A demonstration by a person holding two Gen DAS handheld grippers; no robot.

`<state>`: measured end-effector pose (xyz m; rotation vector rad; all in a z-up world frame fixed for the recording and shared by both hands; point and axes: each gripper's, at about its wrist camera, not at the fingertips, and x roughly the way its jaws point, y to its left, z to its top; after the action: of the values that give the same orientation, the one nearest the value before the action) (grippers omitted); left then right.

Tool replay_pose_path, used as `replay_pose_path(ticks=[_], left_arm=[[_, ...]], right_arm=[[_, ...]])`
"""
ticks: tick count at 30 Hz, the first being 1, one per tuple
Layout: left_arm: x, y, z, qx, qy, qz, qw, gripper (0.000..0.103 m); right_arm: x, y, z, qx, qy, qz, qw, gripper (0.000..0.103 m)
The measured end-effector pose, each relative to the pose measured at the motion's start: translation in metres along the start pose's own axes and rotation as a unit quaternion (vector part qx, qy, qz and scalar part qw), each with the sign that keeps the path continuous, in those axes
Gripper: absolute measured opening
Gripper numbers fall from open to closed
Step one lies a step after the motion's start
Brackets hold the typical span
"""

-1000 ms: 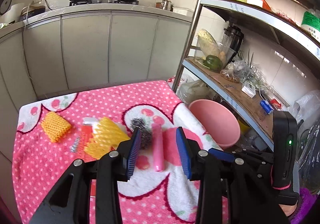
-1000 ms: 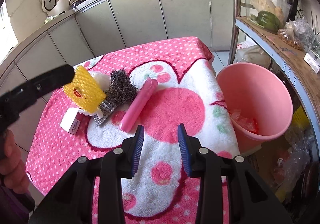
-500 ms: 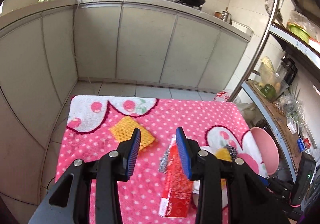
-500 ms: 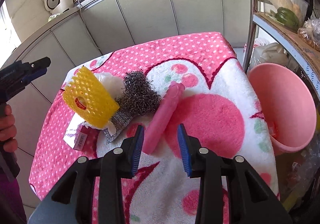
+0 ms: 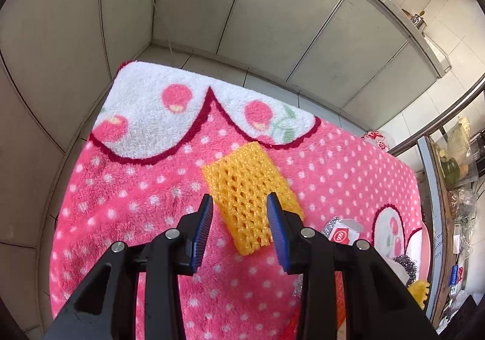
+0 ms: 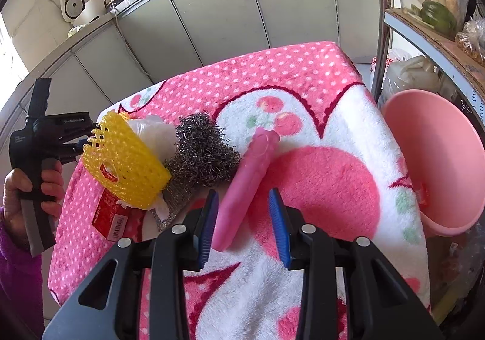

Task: Collect trash
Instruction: 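Grasp the yellow foam fruit net with the left gripper and lift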

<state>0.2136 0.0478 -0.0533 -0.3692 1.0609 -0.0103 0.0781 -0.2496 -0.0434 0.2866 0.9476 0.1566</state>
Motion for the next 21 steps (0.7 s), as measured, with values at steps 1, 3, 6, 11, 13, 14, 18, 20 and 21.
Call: replay_pose_path(ticks=[1,3,6,11,13,14,18,20,21], left_arm=[[0.003,0.0,0.0,-0.002,0.003,0.001,1.0,0.036],[0.007,-0.003,-0.001,-0.007,0.004,-0.002,1.0,0.036],[0.007,-0.008,-0.004,0.0,-0.008,-0.006,1.0,0.03],[0.01,-0.009,-0.007,-0.007,-0.009,-0.02,0.9997,0.004],[0.002,-0.007,-0.009,-0.007,-0.022,-0.025,0.9994,0.004],[-0.003,-0.008,-0.011,-0.005,-0.029,-0.028,0.9992,0.004],[-0.029,-0.014,-0.018,0.016,-0.062,-0.033,0.9974,0.004],[-0.043,-0.018,-0.022,0.029,-0.082,-0.035,0.9956,0.004],[-0.05,-0.019,-0.024,0.032,-0.091,-0.037,0.9946,0.004]], right_arm=[[0.001,0.0,0.0,0.001,0.001,0.001,1.0,0.035],[0.003,0.0,0.0,0.001,0.003,0.002,1.0,0.035],[0.007,0.001,-0.001,0.004,0.008,0.005,1.0,0.035],[0.01,0.003,-0.003,0.005,0.008,0.005,1.0,0.035],[0.012,0.004,-0.003,0.006,0.005,0.0,1.0,0.035],[0.012,0.004,-0.003,0.008,0.007,-0.001,1.0,0.035],[0.017,0.005,-0.005,0.014,0.01,0.0,1.0,0.035],[0.019,0.006,-0.007,0.013,0.01,-0.004,1.0,0.035],[0.02,0.006,-0.008,0.011,0.009,-0.008,1.0,0.035]])
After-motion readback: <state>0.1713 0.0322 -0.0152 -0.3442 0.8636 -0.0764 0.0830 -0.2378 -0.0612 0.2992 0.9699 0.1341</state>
